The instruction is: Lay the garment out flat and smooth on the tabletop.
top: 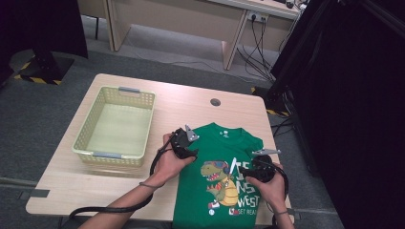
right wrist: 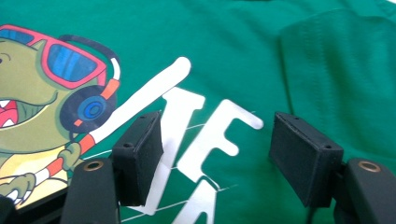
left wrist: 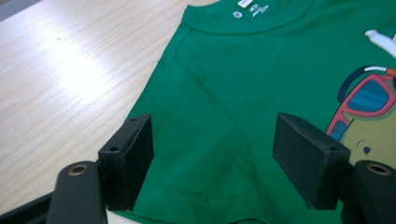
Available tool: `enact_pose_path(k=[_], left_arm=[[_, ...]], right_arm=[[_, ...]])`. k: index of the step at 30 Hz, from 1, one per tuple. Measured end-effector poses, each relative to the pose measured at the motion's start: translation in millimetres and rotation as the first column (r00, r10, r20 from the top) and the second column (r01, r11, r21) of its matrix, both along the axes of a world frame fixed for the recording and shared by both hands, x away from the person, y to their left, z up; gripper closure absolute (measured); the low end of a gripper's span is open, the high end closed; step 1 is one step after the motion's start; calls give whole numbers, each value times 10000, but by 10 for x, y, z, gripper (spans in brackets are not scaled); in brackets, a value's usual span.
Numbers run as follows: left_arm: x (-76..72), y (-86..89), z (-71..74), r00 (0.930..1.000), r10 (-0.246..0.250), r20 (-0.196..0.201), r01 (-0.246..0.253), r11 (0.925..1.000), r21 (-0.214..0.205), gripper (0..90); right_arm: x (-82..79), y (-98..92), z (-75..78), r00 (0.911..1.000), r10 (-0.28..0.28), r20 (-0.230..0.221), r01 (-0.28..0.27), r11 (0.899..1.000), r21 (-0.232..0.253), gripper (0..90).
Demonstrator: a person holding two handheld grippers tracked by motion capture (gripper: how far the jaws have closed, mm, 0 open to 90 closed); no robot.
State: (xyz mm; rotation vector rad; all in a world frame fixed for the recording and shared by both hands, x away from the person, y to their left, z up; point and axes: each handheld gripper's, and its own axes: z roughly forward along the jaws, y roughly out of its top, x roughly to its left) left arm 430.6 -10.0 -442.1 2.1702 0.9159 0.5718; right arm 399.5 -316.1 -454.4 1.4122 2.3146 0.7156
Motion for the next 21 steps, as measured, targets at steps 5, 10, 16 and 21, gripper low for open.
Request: enact_pose_path(k=[5, 10, 16, 21], left_arm=[[13, -4, -72, 9996, -118, -252, 128, 9992, 374, 298], [43, -18, -136, 9989, -112, -460, 145, 9973, 725, 307], [91, 8, -213, 9977, 54, -668, 2, 9964, 847, 318], [113, 27, -210, 9976, 147, -678, -86, 9961, 883, 317]], right_arm=[[0, 36, -23, 9999, 93, -38, -93, 10000, 14, 346], [6, 38, -25, 9999, 77, -72, -76, 9999, 72, 347], [51, 36, -29, 9998, 177, -122, -175, 9997, 162, 344], [97, 55, -30, 9997, 197, -110, -195, 9996, 189, 344]])
